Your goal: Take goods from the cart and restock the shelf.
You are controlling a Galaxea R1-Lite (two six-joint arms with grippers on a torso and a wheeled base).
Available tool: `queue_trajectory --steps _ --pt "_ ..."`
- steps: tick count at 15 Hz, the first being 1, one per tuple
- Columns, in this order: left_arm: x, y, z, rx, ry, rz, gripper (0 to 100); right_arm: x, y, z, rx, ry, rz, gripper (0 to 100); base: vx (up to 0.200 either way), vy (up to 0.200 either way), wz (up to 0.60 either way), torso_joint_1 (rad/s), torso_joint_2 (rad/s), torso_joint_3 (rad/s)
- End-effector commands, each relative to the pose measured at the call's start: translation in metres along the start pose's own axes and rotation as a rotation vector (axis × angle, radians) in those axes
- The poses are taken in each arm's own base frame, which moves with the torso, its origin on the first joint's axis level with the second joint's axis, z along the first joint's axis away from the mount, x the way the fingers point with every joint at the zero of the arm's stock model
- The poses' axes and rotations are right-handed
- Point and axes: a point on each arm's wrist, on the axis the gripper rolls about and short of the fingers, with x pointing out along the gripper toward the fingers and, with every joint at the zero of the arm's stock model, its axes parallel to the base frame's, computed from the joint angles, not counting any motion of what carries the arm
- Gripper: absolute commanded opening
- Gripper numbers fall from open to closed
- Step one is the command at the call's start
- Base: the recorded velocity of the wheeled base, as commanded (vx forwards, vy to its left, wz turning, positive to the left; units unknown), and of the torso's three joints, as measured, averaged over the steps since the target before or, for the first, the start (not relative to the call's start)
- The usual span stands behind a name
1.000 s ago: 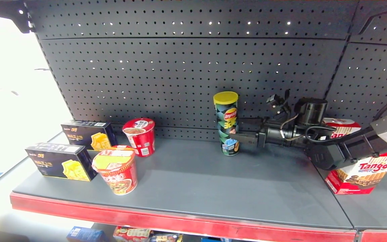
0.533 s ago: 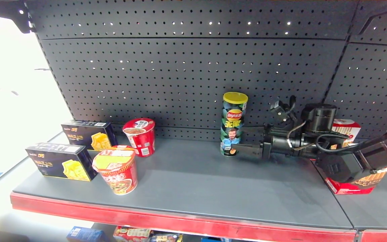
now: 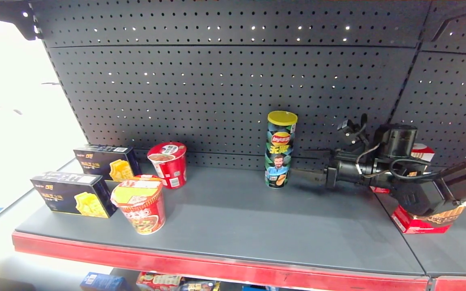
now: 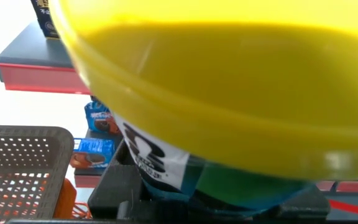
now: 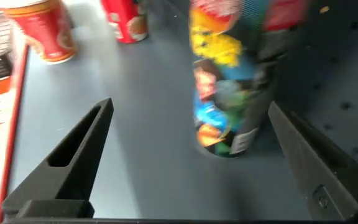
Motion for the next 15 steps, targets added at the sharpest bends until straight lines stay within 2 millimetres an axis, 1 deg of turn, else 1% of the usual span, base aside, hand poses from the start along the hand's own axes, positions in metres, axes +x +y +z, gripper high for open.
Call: queue_trajectory --steps 1,4,5,6,7,10,14,15 --pt "-0.001 0.0 0.0 -0.001 -0.006 0.0 0 0.013 -0.017 -0.01 0.003 0.001 -0.004 100 0.0 0.0 0.0 0.0 0.0 0.0" --pt "0.0 0.001 -0.004 0.0 -0.001 0.001 0 0.028 -0.024 -0.018 0.004 0.003 0.011 100 0.0 0.0 0.0 0.0 0.0 0.0" --pt "-0.001 0.001 -0.004 -0.001 -0.004 0.0 0 0.035 -0.027 -0.024 0.007 0.006 0.016 100 0.0 0.0 0.0 0.0 0.0 0.0" --pt "-0.001 0.001 -0.004 -0.001 -0.004 0.0 0 0.035 -0.027 -0.024 0.007 0.006 0.016 100 0.0 0.0 0.0 0.0 0.0 0.0" --pt "-0.001 0.001 -0.004 -0.001 -0.006 0.002 0 0.043 -0.03 -0.027 0.003 0.002 0.025 100 0.0 0.0 0.0 0.0 0.0 0.0" --pt "-0.001 0.001 -0.006 0.0 0.006 0.005 0 0.052 -0.032 -0.032 0.009 0.009 0.036 100 0.0 0.0 0.0 0.0 0.0 0.0" --pt "-0.014 0.004 -0.018 0.002 0.031 0.011 0 0.067 -0.034 -0.041 0.01 0.011 0.056 100 0.0 0.0 0.0 0.0 0.0 0.0" --pt "-0.017 0.005 -0.018 0.003 0.035 0.016 0 0.07 -0.034 -0.042 0.011 0.011 0.06 100 0.0 0.0 0.0 0.0 0.0 0.0"
